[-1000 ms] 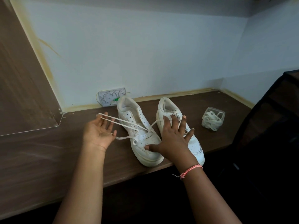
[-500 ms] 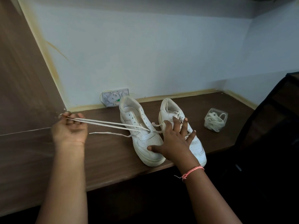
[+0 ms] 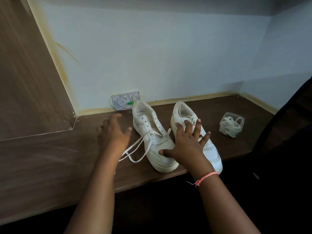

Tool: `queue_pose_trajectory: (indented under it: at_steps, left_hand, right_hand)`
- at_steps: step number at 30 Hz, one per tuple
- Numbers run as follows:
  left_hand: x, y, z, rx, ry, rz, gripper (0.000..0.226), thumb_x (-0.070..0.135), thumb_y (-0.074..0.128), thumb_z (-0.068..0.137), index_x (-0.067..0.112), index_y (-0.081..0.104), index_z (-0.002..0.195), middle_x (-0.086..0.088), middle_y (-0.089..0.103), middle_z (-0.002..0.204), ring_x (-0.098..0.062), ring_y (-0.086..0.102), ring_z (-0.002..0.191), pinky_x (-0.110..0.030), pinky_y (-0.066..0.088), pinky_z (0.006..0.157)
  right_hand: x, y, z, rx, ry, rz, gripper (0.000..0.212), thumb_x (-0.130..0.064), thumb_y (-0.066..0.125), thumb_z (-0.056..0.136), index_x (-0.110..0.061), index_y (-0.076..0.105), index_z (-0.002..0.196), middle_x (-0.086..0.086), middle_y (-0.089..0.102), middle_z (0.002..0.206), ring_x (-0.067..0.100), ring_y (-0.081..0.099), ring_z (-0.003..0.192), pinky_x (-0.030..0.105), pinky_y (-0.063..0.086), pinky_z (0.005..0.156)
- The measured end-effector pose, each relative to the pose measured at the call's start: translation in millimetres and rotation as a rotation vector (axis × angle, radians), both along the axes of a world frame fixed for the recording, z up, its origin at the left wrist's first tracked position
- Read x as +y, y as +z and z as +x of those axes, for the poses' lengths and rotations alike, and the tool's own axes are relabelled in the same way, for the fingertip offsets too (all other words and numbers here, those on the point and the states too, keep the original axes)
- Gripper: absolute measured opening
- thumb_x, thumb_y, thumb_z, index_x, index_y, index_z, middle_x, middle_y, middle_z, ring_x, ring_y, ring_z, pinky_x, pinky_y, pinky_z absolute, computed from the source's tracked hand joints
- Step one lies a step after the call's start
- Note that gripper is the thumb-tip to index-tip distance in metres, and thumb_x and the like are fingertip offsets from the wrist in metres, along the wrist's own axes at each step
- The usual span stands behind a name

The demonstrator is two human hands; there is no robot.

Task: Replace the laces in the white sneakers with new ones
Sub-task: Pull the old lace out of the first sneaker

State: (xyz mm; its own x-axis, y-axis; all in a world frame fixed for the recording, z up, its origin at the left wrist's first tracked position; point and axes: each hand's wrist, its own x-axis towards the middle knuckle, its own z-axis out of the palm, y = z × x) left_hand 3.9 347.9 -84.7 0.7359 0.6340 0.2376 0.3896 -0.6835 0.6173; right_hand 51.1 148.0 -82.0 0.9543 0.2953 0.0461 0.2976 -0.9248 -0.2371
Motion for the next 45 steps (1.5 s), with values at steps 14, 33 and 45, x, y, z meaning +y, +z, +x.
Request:
queue_pose_trajectory:
  at_steps: [14, 33, 45]
  left_hand:
    - [-38, -11, 9, -0.095, -0.377, -0.044, 0.021, 0.036, 0.08, 0.076, 0.034, 0.059, 0.073, 0.015, 0.054, 0.092, -0.004, 0.056, 0.086, -0.034, 0.047, 0.083]
    - [-42, -16, 17, -0.102, -0.391, 0.046, 0.006, 0.034, 0.065, 0.091, 0.031, 0.062, 0.086, 0.017, 0.058, 0.092, -0.011, 0.057, 0.097, -0.046, 0.046, 0.09]
    - [-7, -13, 19, -0.361, -0.232, -0.6, 0.011, 0.021, 0.048, 0.102, 0.016, 0.057, 0.097, 0.007, 0.066, 0.082, 0.0, 0.067, 0.064, -0.012, 0.044, 0.057]
  right_hand:
    - [1, 1, -1, 0.032, 0.01, -0.02, 0.106, -0.069, 0.065, 0.074, -0.018, 0.012, 0.151, 0.011, -0.007, 0.162, 0.038, -0.031, 0.142, 0.068, -0.012, 0.108]
    - [3, 2, -3, 0.05, 0.029, -0.02, 0.104, -0.065, 0.065, 0.077, -0.022, 0.008, 0.153, 0.009, -0.006, 0.162, 0.037, -0.028, 0.143, 0.067, -0.013, 0.108]
    - [3, 1, -4, 0.084, 0.04, -0.027, 0.104, -0.065, 0.064, 0.078, -0.02, 0.008, 0.152, 0.008, -0.004, 0.162, 0.038, -0.026, 0.144, 0.067, -0.006, 0.111]
